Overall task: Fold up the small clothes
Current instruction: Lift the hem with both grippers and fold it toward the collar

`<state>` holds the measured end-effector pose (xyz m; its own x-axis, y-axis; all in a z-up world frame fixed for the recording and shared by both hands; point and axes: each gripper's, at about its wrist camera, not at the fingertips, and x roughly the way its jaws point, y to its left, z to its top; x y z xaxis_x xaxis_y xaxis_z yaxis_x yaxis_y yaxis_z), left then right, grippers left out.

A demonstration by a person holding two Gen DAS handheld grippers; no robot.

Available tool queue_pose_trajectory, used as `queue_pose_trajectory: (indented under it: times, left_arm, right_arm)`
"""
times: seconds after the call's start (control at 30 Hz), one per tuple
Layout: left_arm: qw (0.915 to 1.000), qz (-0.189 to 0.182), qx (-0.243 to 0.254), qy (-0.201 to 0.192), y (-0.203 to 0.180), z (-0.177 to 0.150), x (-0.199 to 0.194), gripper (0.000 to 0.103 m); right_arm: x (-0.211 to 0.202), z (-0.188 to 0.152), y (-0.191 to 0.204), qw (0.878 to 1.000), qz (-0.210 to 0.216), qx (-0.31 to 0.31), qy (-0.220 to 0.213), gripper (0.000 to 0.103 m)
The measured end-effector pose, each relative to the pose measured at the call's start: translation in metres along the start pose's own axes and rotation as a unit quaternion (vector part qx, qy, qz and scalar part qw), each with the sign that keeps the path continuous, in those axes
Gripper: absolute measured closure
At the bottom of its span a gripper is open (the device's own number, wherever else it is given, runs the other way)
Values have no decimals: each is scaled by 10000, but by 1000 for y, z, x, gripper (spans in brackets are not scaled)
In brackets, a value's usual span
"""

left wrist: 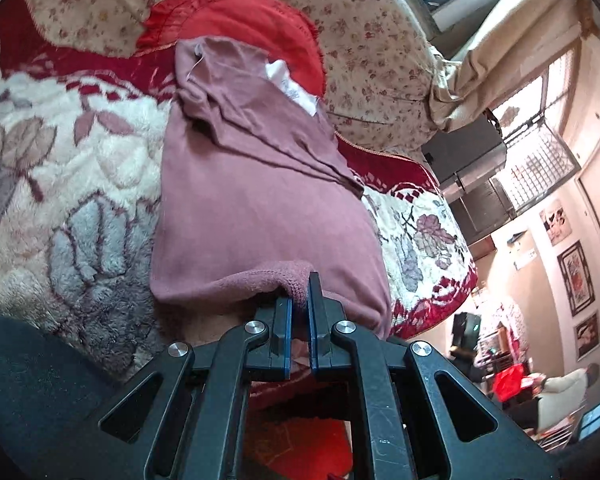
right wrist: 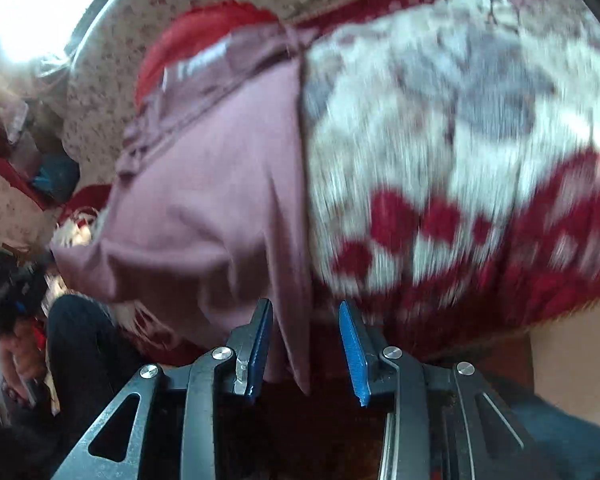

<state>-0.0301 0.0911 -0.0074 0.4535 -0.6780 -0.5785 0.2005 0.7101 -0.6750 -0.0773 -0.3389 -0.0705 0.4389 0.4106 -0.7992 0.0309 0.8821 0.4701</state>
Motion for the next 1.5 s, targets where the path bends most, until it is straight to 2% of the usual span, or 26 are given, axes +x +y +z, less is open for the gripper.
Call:
queue_pose_trajectory:
  times: [0.2,0.23,0.37,0.47,0.6,0.63,0.73,0.8,0.87,0.93,1.07,1.23,1.4,1.5]
  left_arm:
    - [9999,-70,-92,-18,4,-4,0,99]
    - [9999,-71,-92,-25,5,-5,0,99]
    - [9999,-70,-132,-16,7,-5,1,99]
    - [9999,-83,-95,-35,6,-5,-2,99]
    - [9992,-320,-44,-230,0,-3,-13,99]
    - [9984,-427,38,-364,-6,-2,-20,99]
    - [9954,-569,268,-725,-23,8,-33,98]
    - [9929,-541,415,-972,-35,23,-38,98]
    - [9902,-490,430,-1237,-42,44,-39,98]
    - [9893,-394,251,-1381,-41,67,-32,98]
    - [9877,-82,-152,-1553,-28,118,0,98]
    - [9844,347,-472,-1659,4,170,49,99]
    - [9807,818,-890,-1537,52,193,98,99]
    - [9781,923,-1117,-1492,76,198,116,99]
  right_arm:
    - [20,-5,14,9987,77,-441,250,72]
    - [22,-5,19,9979,145,-541,338,74]
    - [34,-10,23,9951,217,-638,724,97]
    - [26,-10,16,9956,461,-402,713,98]
    - [-27,-1,13,9896,1407,-280,115,99]
    - [-49,5,11,9841,1751,-224,-214,99]
    - [-96,27,2,9651,2399,-61,-1051,99]
    - [-111,46,0,9543,2626,22,-1424,99]
    - [-117,75,0,9475,2676,97,-1750,99]
    - [-108,103,1,9423,2717,332,-1927,99]
    - [-79,163,-6,9347,2770,1005,-1986,99]
    - [-14,241,-5,9390,2378,1604,-1896,99]
    - [62,271,-20,9427,2112,2045,-1575,99]
    - [84,281,-24,9467,1879,2148,-1495,99]
